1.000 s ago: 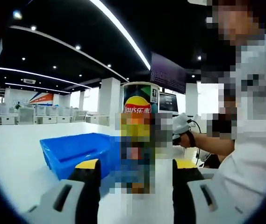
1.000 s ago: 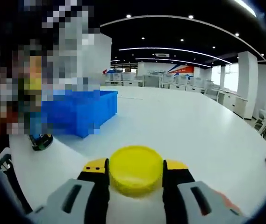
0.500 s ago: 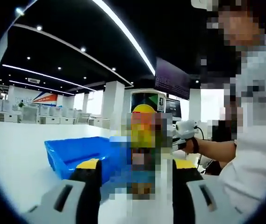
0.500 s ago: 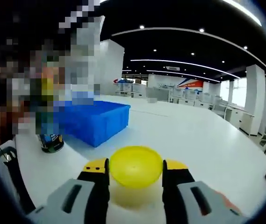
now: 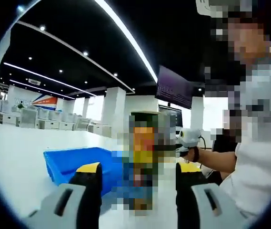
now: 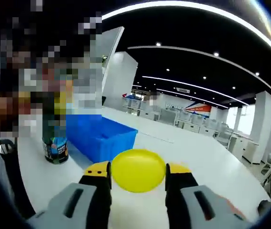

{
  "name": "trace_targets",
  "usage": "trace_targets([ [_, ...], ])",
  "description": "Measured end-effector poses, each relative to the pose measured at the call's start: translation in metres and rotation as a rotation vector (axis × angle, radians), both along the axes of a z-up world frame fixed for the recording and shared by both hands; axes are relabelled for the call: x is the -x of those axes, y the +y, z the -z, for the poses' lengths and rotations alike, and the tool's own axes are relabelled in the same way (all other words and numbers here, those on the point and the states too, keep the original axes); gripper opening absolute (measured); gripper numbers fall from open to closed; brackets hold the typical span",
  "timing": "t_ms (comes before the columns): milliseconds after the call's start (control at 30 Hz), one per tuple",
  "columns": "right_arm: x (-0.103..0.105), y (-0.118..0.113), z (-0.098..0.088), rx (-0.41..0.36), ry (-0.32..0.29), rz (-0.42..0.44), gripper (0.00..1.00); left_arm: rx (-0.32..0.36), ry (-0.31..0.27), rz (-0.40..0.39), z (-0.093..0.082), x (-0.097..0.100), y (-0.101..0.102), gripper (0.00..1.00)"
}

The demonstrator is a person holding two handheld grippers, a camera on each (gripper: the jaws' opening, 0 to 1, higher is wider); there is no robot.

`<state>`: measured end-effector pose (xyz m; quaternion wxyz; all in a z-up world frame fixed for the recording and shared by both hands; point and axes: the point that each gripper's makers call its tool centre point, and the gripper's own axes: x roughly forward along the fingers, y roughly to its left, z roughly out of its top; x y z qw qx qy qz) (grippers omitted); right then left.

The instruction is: Open the lid of the chip container on the table, take out the chips, place them into the box in front of the container, and close the lid

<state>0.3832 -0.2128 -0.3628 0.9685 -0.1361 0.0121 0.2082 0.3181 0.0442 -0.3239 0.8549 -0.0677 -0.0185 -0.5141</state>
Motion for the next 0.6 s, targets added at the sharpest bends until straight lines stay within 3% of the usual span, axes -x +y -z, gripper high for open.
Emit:
trace_targets([
  [200, 0.001, 0.003, -0.022, 0.032, -0.078, -0.013, 0.45, 0.049, 0.002, -0.008, -0.013, -0.002, 0.007, 0.62],
  [333, 0.008, 0.012, -0.044, 0.196, -0.254, -0.040, 0.45, 0.080, -0.011, -0.022, -0.023, -0.002, 0.010, 0.62],
  [600, 0.016, 0.029, -0.061, 0.240, -0.340, -0.089, 0.45, 0.068, -0.042, -0.015, -0.037, 0.001, 0.006, 0.62],
])
